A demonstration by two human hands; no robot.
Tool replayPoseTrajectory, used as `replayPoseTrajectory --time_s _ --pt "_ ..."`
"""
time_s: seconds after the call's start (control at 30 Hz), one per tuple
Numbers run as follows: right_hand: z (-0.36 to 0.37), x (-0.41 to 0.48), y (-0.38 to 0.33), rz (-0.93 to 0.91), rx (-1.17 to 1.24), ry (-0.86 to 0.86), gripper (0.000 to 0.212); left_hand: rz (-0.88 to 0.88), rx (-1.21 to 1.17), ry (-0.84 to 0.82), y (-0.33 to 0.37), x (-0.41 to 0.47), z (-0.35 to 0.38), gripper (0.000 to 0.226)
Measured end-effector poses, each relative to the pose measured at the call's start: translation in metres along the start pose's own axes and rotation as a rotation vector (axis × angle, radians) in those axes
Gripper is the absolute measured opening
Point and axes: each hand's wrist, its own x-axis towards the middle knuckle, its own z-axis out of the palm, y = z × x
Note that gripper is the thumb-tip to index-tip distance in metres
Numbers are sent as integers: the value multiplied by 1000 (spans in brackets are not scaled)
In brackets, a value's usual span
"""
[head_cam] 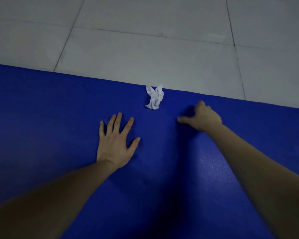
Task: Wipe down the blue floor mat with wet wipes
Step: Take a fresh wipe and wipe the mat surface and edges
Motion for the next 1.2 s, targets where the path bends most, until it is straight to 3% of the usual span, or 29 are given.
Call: replayPoseTrajectory --time_s 0.07,0.17,0.3,0.43,0.53,0.63,0.73,0.87,1.03,1.2 --pt "-2 -4 14 45 -184 -199 130 0 -1 -12 -1 0 -1 73" --pt "-7 0 10 -18 -253 -267 140 -6 14 -23 0 1 -4 72" --pt "-18 11 -8 -28 -283 -353 126 8 -32 87 6 43 -24 46" --pt "-22 8 -11 -44 -271 -403 112 203 -105 139 40 115 -46 29" --pt "-23 8 -6 -66 -274 -377 106 268 -109 87 59 154 -50 32" --pt "-24 10 -4 -73 -279 -375 101 231 -144 3 63 171 -43 16" --pt "-24 10 -5 -74 -293 -381 94 197 -146 42 69 172 -38 19" --pt "-24 12 -5 -86 -292 -366 98 281 -2 84 87 173 -42 8" --pt "-24 14 -4 -95 -292 -349 104 306 -225 39 105 179 -38 11" --pt "-25 15 -4 -85 -306 -369 103 285 -231 -25 115 187 -40 20"
